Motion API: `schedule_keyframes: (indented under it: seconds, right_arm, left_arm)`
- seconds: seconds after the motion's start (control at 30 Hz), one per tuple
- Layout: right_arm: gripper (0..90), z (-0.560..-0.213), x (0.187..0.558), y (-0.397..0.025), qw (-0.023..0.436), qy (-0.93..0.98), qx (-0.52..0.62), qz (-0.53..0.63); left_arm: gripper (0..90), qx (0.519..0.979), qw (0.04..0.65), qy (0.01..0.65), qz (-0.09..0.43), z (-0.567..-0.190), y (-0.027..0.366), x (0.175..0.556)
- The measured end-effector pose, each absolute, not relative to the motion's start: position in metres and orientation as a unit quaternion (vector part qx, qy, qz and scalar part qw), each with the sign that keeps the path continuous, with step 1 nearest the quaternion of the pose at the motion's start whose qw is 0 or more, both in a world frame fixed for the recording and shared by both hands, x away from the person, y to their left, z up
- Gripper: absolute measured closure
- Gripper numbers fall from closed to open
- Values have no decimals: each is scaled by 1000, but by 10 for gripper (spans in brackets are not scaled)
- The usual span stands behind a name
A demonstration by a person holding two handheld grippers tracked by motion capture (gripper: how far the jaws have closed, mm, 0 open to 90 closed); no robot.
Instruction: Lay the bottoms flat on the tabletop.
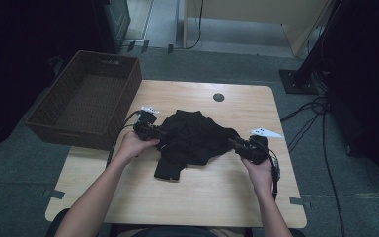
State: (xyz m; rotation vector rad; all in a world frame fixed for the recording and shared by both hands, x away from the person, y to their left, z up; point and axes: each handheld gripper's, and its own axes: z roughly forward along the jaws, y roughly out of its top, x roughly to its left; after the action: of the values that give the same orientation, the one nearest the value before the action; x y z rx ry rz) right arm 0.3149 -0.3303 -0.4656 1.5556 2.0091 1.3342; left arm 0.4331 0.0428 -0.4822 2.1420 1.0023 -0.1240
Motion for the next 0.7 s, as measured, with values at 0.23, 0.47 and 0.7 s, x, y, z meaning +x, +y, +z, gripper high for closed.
schedule_keyframes:
  seconds: [0.23, 0.47, 0.7]
  right_arm:
    - [650, -480, 322, -310, 93, 728, 524, 433]
    - [626, -496, 334, -295, 98, 742, 523, 408]
    - [631, -504, 350, -297, 109, 738, 531, 402]
  left_arm:
    - [569, 835, 377, 400, -42, -487, 45, 417]
    - [584, 830, 381, 405, -46, -489, 48, 405]
    - [595, 832, 378, 402, -51, -491, 46, 386]
